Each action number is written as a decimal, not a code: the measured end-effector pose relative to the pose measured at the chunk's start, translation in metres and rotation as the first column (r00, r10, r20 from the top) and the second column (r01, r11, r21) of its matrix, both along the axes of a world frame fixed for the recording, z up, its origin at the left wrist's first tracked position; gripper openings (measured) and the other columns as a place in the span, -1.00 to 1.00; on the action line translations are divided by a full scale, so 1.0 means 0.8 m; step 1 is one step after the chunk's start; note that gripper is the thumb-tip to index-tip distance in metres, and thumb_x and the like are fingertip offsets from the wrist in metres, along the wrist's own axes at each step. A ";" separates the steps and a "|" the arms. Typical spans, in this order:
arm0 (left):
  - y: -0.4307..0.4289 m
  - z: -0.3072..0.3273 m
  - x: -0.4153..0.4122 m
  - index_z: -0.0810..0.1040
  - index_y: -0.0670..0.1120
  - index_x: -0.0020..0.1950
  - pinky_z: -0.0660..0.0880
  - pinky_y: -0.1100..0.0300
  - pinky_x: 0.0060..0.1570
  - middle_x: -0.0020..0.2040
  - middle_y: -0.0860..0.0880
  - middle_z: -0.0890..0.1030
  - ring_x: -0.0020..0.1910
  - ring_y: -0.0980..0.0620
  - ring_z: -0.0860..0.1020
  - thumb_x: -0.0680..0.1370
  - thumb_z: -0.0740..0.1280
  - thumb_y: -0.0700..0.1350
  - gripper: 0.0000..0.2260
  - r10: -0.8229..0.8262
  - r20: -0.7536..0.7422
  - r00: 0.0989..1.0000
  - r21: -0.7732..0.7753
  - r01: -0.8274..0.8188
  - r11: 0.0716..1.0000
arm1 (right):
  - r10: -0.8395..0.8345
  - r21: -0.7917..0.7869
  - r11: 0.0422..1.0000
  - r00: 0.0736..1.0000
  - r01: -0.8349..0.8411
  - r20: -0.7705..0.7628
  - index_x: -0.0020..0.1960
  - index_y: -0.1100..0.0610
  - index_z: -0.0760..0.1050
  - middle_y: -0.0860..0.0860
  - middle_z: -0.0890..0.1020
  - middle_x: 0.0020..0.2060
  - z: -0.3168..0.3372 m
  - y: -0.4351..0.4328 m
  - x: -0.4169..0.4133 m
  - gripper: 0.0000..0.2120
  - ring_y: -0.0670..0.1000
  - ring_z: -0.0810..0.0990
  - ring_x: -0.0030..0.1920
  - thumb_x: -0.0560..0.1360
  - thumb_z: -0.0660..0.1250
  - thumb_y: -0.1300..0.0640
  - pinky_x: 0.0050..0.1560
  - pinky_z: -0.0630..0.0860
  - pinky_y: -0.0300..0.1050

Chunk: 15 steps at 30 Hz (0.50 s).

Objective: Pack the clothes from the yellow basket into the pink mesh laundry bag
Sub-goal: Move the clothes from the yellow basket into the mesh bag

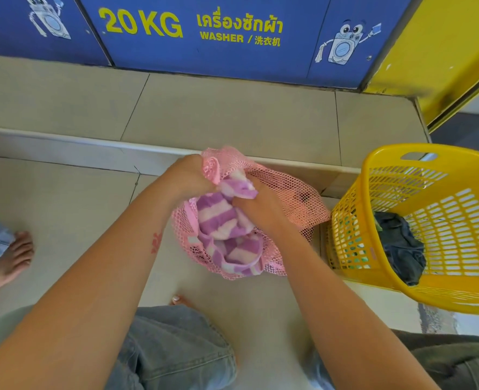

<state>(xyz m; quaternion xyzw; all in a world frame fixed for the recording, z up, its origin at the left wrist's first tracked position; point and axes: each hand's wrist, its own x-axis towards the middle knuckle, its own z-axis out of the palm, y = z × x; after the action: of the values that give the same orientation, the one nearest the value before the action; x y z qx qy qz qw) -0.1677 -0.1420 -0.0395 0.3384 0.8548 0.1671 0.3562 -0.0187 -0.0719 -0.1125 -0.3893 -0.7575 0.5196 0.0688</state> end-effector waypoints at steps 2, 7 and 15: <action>-0.001 -0.002 -0.002 0.60 -0.26 -0.04 0.45 0.06 -0.18 -0.09 -0.23 0.62 -0.10 -0.22 0.57 0.53 0.34 -0.15 -0.83 0.025 -0.227 0.974 -0.005 -0.027 1.000 | 0.041 0.039 0.998 0.999 -0.041 -0.016 0.05 -0.08 0.48 -0.06 0.66 -0.04 0.005 -0.015 0.005 -0.83 0.08 0.63 0.02 0.48 0.27 -0.07 -0.05 0.57 -0.08; 0.002 -0.001 0.010 0.57 -0.16 -0.13 0.53 0.08 -0.20 -0.26 -0.14 0.59 -0.26 -0.11 0.58 0.61 0.28 -0.07 -0.79 0.478 0.441 0.760 0.292 -0.625 0.724 | 0.263 0.281 0.927 0.965 -0.249 -0.015 0.07 0.16 0.51 0.06 0.64 -0.12 0.009 -0.050 -0.003 -0.81 0.06 0.58 -0.14 0.46 0.33 0.19 -0.17 0.48 -0.13; -0.018 0.013 0.015 0.72 -0.09 -0.04 0.65 0.07 -0.07 -0.10 -0.10 0.72 -0.08 -0.04 0.70 0.55 0.29 0.02 -0.74 -0.024 0.918 0.396 0.298 -0.649 0.700 | 0.355 0.263 0.807 0.789 -0.529 0.501 0.13 0.13 0.52 0.09 0.61 0.04 -0.034 -0.013 -0.050 -0.80 0.16 0.58 0.11 0.50 0.33 0.18 -0.01 0.45 -0.04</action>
<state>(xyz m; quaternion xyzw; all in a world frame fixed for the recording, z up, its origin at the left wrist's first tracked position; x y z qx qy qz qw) -0.1554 -0.1566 -0.0288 0.1178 0.4881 0.6554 0.5642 -0.0588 -0.0822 -0.1395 -0.2793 -0.9119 0.2610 -0.1494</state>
